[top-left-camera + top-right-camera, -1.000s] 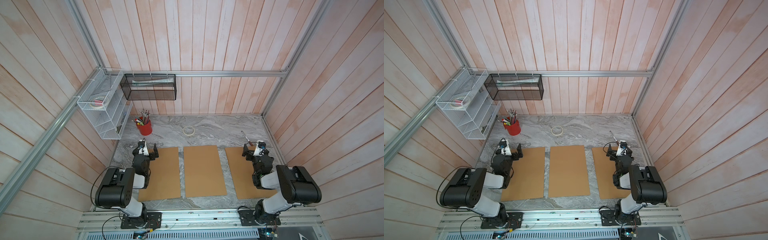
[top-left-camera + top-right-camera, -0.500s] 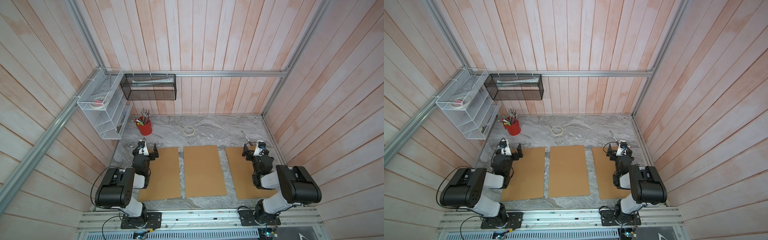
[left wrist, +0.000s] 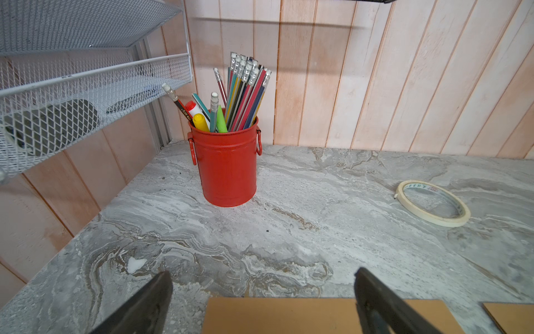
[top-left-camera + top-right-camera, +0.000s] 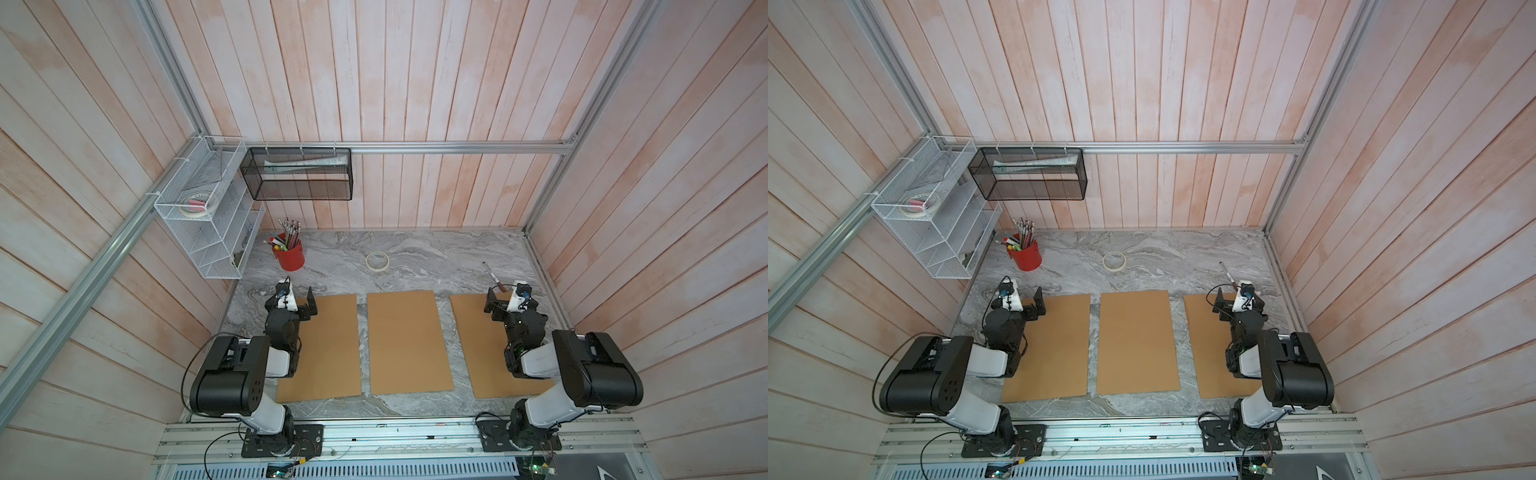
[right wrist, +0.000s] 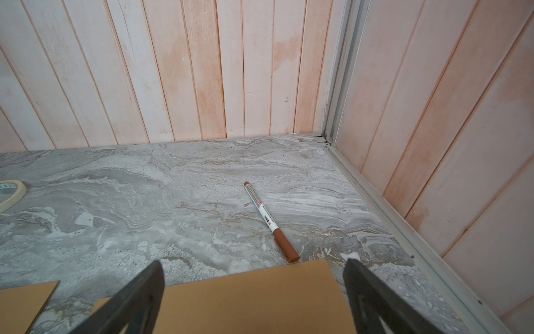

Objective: Open the file bag
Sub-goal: Pick up the file bag from the center of the board.

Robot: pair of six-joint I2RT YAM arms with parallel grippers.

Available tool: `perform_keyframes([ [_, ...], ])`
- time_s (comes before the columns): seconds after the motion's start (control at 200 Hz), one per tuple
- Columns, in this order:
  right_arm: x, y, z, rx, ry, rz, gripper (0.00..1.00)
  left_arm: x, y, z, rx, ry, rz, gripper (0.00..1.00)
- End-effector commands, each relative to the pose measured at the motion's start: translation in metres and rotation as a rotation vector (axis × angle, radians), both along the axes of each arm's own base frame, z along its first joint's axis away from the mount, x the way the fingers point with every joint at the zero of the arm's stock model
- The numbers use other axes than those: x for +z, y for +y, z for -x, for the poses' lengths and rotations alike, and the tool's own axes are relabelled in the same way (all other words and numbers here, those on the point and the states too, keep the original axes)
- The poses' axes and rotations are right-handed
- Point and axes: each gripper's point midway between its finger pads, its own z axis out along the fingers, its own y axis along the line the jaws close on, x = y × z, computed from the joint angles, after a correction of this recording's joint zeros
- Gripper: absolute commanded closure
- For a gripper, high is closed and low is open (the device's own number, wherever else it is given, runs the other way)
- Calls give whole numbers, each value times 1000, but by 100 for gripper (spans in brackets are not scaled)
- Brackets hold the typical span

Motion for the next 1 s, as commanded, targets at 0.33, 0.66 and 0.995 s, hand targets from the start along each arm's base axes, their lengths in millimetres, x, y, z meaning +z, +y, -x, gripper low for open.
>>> perform_keyframes([
  [0.33, 5, 1, -2, 11, -16, -4, 2, 6, -1, -2, -17, -22, -10, 0],
  [0.66, 30, -25, -19, -146, 124, -34, 2, 14, 24, 5, 133, -49, 32, 0],
  [0.995, 24, -23, -19, -198, 356, -353, 2, 53, 37, 18, 224, -40, 158, 0],
])
